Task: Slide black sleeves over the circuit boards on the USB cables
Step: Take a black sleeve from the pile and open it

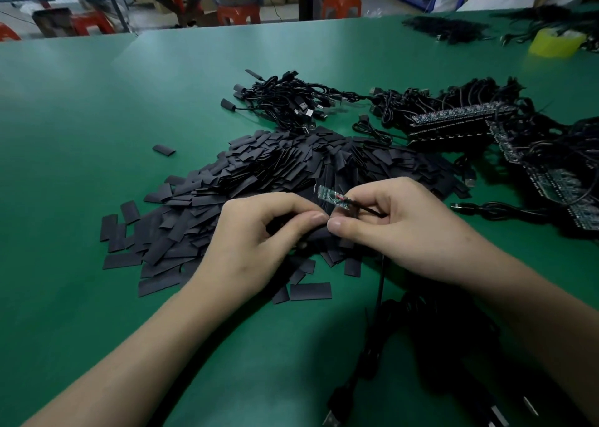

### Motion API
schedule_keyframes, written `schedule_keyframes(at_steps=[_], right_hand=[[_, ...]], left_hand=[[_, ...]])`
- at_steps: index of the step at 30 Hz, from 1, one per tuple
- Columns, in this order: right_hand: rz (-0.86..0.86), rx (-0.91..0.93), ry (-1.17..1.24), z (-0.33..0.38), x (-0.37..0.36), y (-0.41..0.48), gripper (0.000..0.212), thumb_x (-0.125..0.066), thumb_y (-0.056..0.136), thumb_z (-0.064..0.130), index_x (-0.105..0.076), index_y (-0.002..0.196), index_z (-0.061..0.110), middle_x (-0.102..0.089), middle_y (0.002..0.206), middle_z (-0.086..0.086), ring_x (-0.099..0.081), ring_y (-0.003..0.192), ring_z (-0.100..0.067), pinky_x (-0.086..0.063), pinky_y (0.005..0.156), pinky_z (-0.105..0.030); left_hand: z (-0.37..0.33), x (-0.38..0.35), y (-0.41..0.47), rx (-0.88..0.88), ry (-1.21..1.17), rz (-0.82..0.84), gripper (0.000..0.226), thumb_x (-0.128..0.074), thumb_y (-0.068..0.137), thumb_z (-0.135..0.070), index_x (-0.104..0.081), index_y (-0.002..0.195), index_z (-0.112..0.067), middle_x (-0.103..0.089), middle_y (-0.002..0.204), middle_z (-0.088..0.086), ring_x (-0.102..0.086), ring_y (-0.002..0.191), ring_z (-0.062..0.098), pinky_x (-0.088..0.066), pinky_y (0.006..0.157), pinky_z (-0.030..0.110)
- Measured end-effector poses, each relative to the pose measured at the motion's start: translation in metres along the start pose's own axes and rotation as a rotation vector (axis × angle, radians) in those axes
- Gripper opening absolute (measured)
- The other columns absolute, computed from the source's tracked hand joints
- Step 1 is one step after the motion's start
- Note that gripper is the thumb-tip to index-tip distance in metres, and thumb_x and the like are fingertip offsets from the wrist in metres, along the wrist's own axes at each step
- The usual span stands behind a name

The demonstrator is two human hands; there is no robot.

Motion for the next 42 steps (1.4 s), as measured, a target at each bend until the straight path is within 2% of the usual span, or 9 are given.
schedule_keyframes(at_steps=[3,6,8,12,18,22,26,36,42], right_hand=[[-0.078,-0.022,0.014,-0.004,0.007,0.0,0.034,-0.065,0.081,0.052,-0.072,0.087,0.019,-0.049,0.062,-0.005,-0.042,0.06,-0.018,-0.036,0.062,-0.04],[-0.049,-0.028,0.025,-0.003,0.006,-0.002,0.032,-0.066,0.085,0.048,-0.071,0.088,0.017,-0.049,0.069,-0.021,-0.04,0.064,-0.017,-0.032,0.065,-0.038],[-0.027,-0.007,0.016,0.002,0.004,-0.004,0.033,-0.063,0.093,0.047,-0.071,0.09,0.014,-0.05,0.07,-0.02,-0.04,0.063,-0.015,-0.032,0.062,-0.035],[-0.085,0.0,-0.02,0.004,0.016,-0.005,0.041,-0.042,0.099,0.052,-0.067,0.082,0.025,-0.038,0.057,0.006,-0.036,0.053,-0.008,-0.03,0.056,-0.032],[0.088,-0.012,-0.034,0.004,0.017,-0.005,0.041,-0.042,0.099,0.048,-0.057,0.07,0.024,-0.041,0.059,-0.005,-0.036,0.054,-0.018,-0.03,0.056,-0.036],[0.157,-0.015,0.043,0.002,0.014,-0.004,0.042,-0.044,0.1,0.046,-0.056,0.068,0.022,-0.042,0.055,0.004,-0.036,0.049,-0.008,-0.03,0.052,-0.021],[0.211,-0.043,0.104,-0.002,0.01,-0.005,0.041,-0.046,0.1,0.043,-0.054,0.066,0.021,-0.039,0.055,0.004,-0.036,0.048,-0.006,-0.03,0.049,-0.014],[0.288,-0.202,0.325,-0.011,0.007,-0.007,0.045,-0.049,0.106,0.034,-0.052,0.063,0.022,-0.031,0.059,0.003,-0.024,0.047,-0.01,-0.022,0.042,-0.018],[0.301,-0.227,0.35,-0.011,0.005,-0.007,0.043,-0.047,0.106,0.032,-0.053,0.064,0.022,-0.031,0.059,0.002,-0.025,0.047,-0.009,-0.023,0.041,-0.017]], left_hand=[[-0.01,0.002,-0.001,-0.123,0.102,-0.025,0.023,-0.077,0.089,-0.031,-0.079,0.109,-0.019,-0.075,0.097,-0.01,-0.069,0.089,0.006,-0.052,0.08,0.021],[-0.014,0.002,-0.003,-0.216,0.214,-0.067,0.029,-0.083,0.086,-0.03,-0.079,0.11,-0.013,-0.073,0.095,-0.002,-0.067,0.086,0.009,-0.052,0.08,0.021],[-0.013,0.005,-0.003,-0.205,0.193,-0.112,0.023,-0.082,0.087,-0.025,-0.081,0.106,-0.012,-0.073,0.094,-0.003,-0.068,0.085,0.007,-0.051,0.079,0.019],[-0.007,0.013,-0.001,-0.111,0.119,-0.17,0.021,-0.08,0.086,-0.024,-0.081,0.104,-0.014,-0.075,0.095,-0.007,-0.07,0.087,0.006,-0.051,0.079,0.019],[-0.003,0.017,-0.001,-0.072,0.083,-0.197,0.018,-0.08,0.086,-0.021,-0.081,0.103,-0.017,-0.077,0.095,-0.01,-0.073,0.088,0.007,-0.055,0.079,0.024],[-0.003,0.017,0.0,-0.069,0.081,-0.197,0.018,-0.08,0.086,-0.02,-0.08,0.104,-0.019,-0.077,0.095,-0.01,-0.073,0.087,0.007,-0.056,0.078,0.028],[-0.002,0.017,0.0,-0.077,0.114,-0.183,0.02,-0.081,0.085,-0.021,-0.08,0.105,-0.019,-0.076,0.095,-0.011,-0.07,0.085,0.005,-0.053,0.076,0.022],[-0.003,0.014,-0.001,-0.209,0.205,-0.022,0.026,-0.083,0.083,-0.022,-0.08,0.107,-0.012,-0.074,0.096,-0.003,-0.069,0.086,0.005,-0.051,0.081,0.016],[-0.004,0.012,-0.001,-0.174,0.214,-0.057,0.022,-0.08,0.086,-0.023,-0.081,0.105,-0.012,-0.075,0.097,-0.008,-0.068,0.089,-0.003,-0.048,0.083,0.01]])
Point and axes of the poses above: each hand's wrist, its own y-axis towards the middle knuckle, its own x-axis out of the back of the hand, z = x × y, the point moved 5 cm from there along y, towards the middle knuckle
